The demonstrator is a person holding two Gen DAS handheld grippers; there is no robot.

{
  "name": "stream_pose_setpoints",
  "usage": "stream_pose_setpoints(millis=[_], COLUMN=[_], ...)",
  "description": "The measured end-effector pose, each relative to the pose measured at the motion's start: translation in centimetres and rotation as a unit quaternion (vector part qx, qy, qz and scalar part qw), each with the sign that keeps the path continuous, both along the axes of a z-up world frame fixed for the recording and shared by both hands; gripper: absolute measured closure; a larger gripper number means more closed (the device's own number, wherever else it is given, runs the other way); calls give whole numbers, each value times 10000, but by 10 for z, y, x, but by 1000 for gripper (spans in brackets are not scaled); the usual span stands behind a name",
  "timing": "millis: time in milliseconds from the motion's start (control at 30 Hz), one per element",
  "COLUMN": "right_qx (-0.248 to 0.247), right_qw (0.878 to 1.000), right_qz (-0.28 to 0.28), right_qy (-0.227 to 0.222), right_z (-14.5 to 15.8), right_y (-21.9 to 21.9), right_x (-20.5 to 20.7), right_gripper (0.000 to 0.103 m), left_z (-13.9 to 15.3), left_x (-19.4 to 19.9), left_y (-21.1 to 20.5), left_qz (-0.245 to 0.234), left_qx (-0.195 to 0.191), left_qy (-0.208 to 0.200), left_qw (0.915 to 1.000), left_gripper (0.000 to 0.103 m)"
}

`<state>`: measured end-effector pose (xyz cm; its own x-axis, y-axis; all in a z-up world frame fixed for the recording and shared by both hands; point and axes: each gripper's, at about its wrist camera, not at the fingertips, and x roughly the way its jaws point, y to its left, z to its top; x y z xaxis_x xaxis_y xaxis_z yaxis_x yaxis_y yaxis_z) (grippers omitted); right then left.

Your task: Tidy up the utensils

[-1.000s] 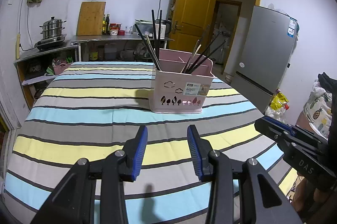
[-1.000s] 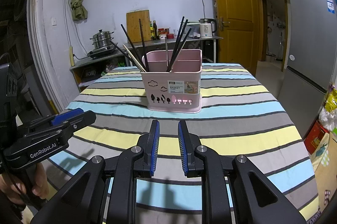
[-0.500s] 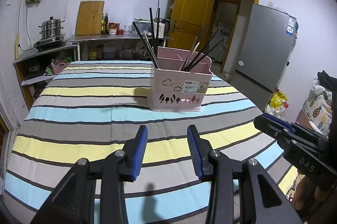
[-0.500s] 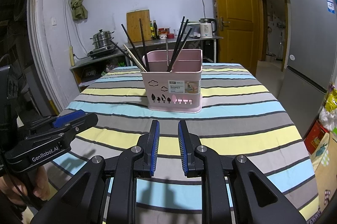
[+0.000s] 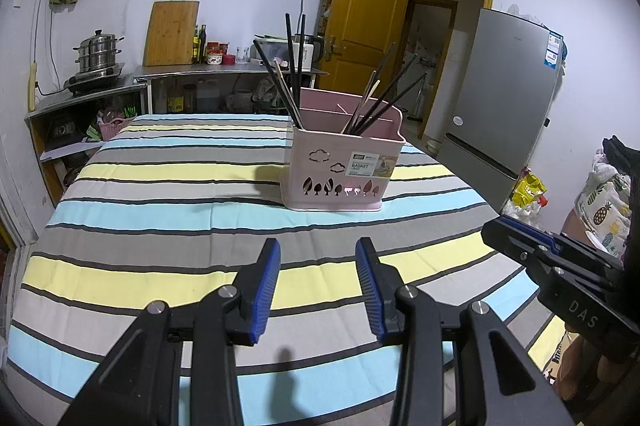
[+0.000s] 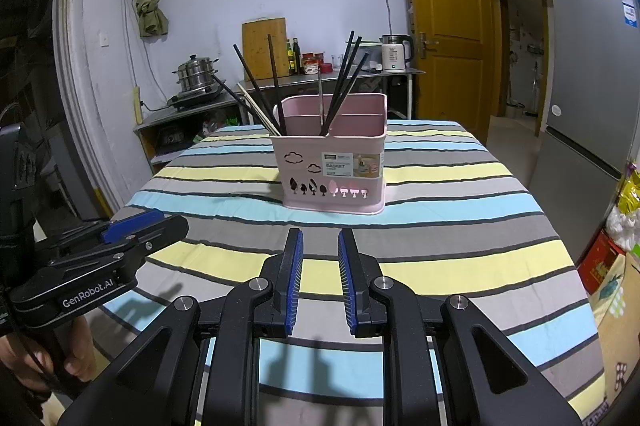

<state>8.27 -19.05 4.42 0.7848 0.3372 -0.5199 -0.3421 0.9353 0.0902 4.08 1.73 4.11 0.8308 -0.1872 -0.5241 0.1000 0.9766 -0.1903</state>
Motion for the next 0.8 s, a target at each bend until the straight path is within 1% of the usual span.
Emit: stream_pose_setpoints(millis=[567,800], right_qx=[-13,-18], right_qw=[10000,10000], right_qz=[12,17], right_qy=[15,15], right_z=[-2,-2], right_y=[1,1], right_x=[-1,-1], right_gripper=[85,85], left_z=[-4,-5], left_x=[-2,-2], left_y=[1,0], left_qz=[-15,-12], left_qx=[4,125], left_qy=[21,63], left_qw=[10000,9999], left_gripper=[62,62])
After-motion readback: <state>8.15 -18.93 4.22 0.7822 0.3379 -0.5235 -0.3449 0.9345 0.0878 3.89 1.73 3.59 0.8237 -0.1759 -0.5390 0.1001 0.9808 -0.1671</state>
